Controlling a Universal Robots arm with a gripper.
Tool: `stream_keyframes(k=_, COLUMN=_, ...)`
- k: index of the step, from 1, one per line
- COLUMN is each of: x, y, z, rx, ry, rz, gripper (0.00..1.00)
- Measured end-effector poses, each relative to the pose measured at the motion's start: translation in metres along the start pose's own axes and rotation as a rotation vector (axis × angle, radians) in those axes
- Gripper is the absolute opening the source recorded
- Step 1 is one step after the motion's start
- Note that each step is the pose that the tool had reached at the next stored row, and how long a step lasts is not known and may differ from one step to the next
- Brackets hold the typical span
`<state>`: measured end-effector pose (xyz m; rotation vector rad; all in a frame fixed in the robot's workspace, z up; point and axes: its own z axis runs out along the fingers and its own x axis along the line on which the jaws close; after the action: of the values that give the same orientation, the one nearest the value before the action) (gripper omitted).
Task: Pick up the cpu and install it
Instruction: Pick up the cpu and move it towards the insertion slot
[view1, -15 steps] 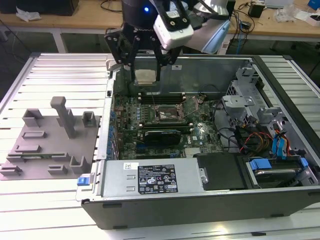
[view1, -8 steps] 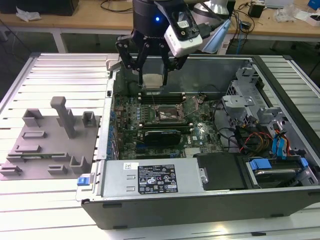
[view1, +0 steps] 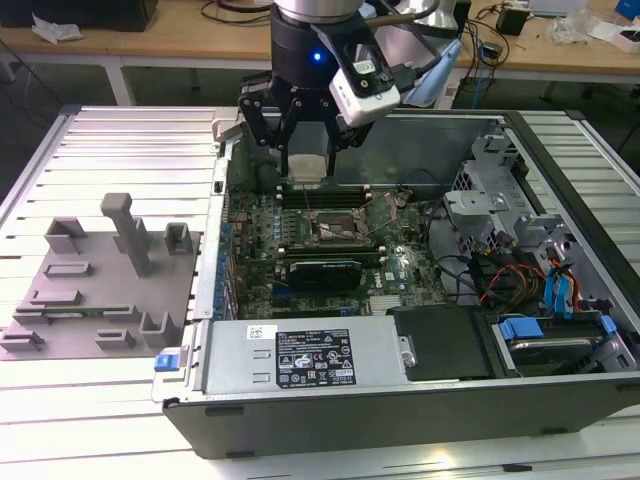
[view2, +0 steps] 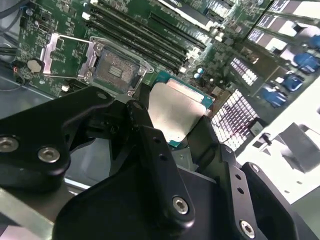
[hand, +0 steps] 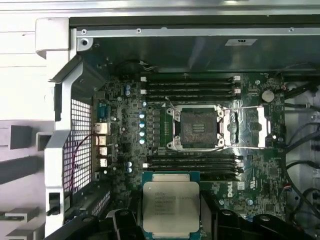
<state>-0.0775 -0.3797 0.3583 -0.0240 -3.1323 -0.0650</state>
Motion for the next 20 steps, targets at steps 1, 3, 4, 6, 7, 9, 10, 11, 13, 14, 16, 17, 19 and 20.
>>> stream_keyframes(k=1, x=0.0000, y=0.0016, z=0.0018, rx=-0.0003, ry=-0.0001, rz=0.000, gripper=0.55)
stream_keyframes(k=3, x=0.0000, y=0.0057, z=0.0060, rx=-0.0006, ry=0.0000, rz=0.000, gripper=0.55)
stream_keyframes(k=4, x=0.0000, y=0.0109, z=0.0113, rx=-0.0011, ry=-0.0001, rz=0.000, gripper=0.55)
stream_keyframes(k=6, x=0.0001, y=0.0172, z=0.0181, rx=-0.0010, ry=-0.0001, rz=0.000, gripper=0.55)
stream_keyframes(k=7, x=0.0002, y=0.0210, z=0.0221, rx=-0.0009, ry=0.0000, rz=0.000, gripper=0.55)
stream_keyframes(k=9, x=-0.0001, y=0.0247, z=0.0261, rx=-0.0010, ry=0.0000, rz=0.000, gripper=0.55)
stream_keyframes(k=10, x=-0.0017, y=0.0275, z=0.0301, rx=-0.0010, ry=0.0000, rz=0.000, gripper=0.55)
stream_keyframes(k=11, x=-0.0084, y=0.0302, z=0.0354, rx=-0.0010, ry=0.0005, rz=0.000, gripper=0.55)
stream_keyframes(k=13, x=-0.0158, y=0.0311, z=0.0387, rx=-0.0008, ry=0.0014, rz=0.000, gripper=0.55)
stream_keyframes(k=14, x=-0.0217, y=0.0322, z=0.0419, rx=-0.0008, ry=0.0020, rz=0.000, gripper=0.55)
stream_keyframes(k=16, x=-0.0279, y=0.0328, z=0.0452, rx=-0.0010, ry=0.0018, rz=0.000, gripper=0.55)
stream_keyframes(k=17, x=-0.0295, y=0.0330, z=0.0465, rx=-0.0010, ry=0.0018, rz=0.000, gripper=0.55)
stream_keyframes(k=19, x=-0.0321, y=0.0339, z=0.0527, rx=-0.0006, ry=0.0020, rz=-0.014, gripper=0.55)
stream_keyframes(k=20, x=-0.0330, y=0.0344, z=0.0551, rx=-0.0006, ry=0.0018, rz=-0.024, gripper=0.55)
